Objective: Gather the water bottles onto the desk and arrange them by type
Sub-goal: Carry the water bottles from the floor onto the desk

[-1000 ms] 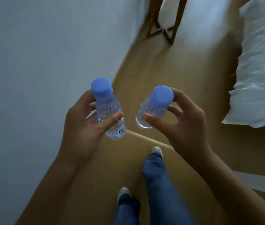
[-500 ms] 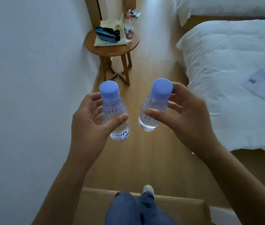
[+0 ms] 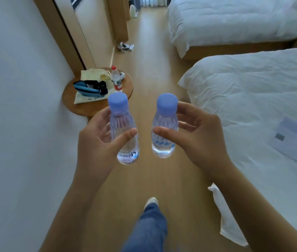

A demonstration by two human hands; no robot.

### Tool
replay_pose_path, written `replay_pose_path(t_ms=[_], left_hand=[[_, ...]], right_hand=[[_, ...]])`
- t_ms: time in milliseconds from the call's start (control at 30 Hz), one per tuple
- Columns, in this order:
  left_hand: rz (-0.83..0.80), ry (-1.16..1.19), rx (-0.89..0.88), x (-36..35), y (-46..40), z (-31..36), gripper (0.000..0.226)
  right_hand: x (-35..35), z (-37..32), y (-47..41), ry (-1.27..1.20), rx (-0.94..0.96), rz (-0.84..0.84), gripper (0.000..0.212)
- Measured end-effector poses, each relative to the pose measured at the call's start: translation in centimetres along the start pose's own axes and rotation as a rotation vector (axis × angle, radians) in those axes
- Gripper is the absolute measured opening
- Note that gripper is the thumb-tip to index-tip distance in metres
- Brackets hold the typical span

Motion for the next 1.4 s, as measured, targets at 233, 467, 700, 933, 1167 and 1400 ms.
replay_pose_path(t_ms=[233, 467, 700, 933, 1167, 1400], left_hand=[[-0.079, -0.004, -0.053, -5.3, -18.0, -2.7, 0.058], [-0.061, 0.047, -0.052, -14.7, -34.7, -8.5, 0.052], [0.032, 0.061, -0.018, -23.4, -52.6, -12.2, 0.049], [0.089, 0.063, 0.042, -28.7, -67.8, -16.5, 0.05], [0.116, 0.064, 0.098, -32.4, -84.0, -24.6, 0.057], [0.093, 0.065, 0.076, -34.8, -103.7, -31.4, 0.053]], right_hand=[[2.3, 2.9, -17.4, -0.016, -0.015, 0.066, 0.052], [7.2, 9.3, -34.6, -0.04, -0.035, 0.111, 0.054], [12.7, 12.9, -55.6, -0.02, 0.032, 0.056, 0.045], [15.0, 17.0, -72.6, -0.043, 0.039, -0.007, 0.044], [14.2, 23.3, -90.1, -0.063, 0.017, -0.007, 0.042], [11.5, 28.2, -110.8, -0.055, 0.017, -0.003, 0.049]])
Point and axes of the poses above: each hand's wrist, its own y-axis away from the middle knuckle, its own x-axis out of the back of the hand, z = x × y, the point moved 5 cm from there along -y, towards the middle knuckle, and after that the axes turned 6 degrees about -x, right-handed, at the moved point
